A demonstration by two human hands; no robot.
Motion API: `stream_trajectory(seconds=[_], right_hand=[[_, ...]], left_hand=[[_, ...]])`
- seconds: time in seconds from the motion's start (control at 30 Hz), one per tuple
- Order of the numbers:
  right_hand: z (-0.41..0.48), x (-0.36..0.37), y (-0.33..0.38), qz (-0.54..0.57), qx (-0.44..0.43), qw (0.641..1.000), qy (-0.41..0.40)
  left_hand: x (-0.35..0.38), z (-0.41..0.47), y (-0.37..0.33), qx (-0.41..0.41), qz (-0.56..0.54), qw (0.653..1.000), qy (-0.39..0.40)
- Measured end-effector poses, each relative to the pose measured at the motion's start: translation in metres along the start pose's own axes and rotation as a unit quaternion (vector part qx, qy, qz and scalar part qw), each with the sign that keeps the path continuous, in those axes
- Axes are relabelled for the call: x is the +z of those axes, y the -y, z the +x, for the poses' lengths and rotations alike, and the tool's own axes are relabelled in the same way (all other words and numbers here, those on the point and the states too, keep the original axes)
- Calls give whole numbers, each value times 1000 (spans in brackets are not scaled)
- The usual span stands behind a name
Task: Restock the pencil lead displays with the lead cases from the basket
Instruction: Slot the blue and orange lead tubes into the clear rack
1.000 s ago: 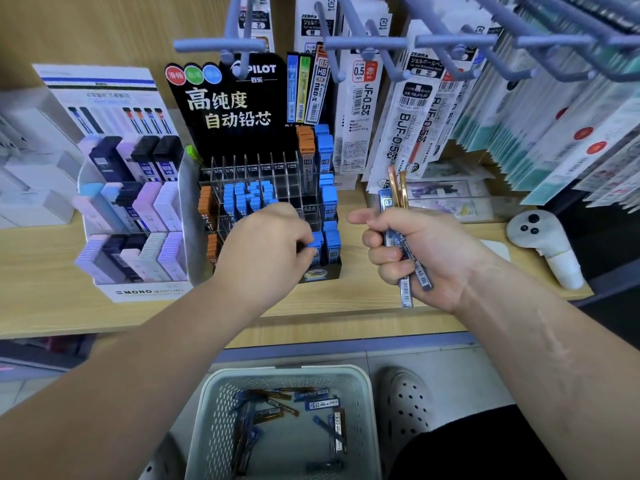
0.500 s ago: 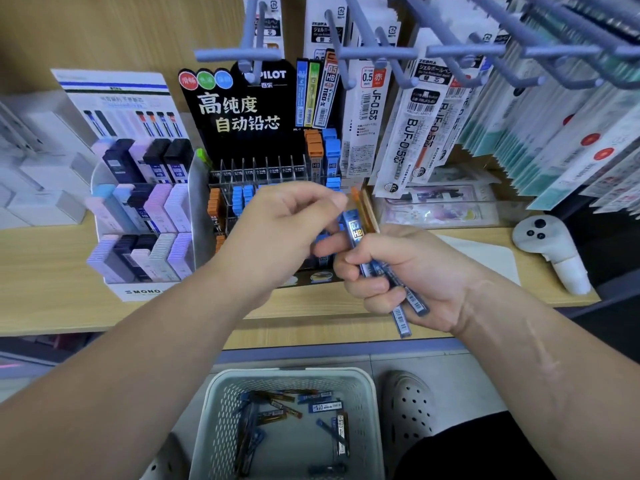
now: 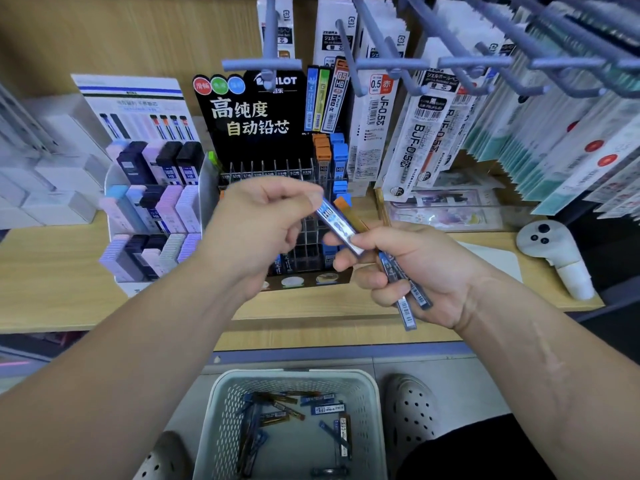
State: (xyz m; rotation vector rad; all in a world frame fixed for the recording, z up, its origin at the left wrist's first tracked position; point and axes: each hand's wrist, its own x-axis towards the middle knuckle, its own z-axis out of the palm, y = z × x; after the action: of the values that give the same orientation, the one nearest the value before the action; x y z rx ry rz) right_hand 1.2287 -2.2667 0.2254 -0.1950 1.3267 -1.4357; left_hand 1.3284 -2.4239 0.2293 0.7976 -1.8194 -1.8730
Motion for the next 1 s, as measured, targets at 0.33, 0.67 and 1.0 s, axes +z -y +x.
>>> stream_trajectory(seconds=[0.33,0.67,1.0], right_hand=[[1,-20,7,63,-47,995,-67],[3,-28,8,48,-41,995,-78],[-1,-29,10,41,-37,996,-76]], left_hand=[[-9,24,-14,151,152,975,-66],[-1,33,-3,230,369,901,-15],[2,39,16,277,434,857,21]])
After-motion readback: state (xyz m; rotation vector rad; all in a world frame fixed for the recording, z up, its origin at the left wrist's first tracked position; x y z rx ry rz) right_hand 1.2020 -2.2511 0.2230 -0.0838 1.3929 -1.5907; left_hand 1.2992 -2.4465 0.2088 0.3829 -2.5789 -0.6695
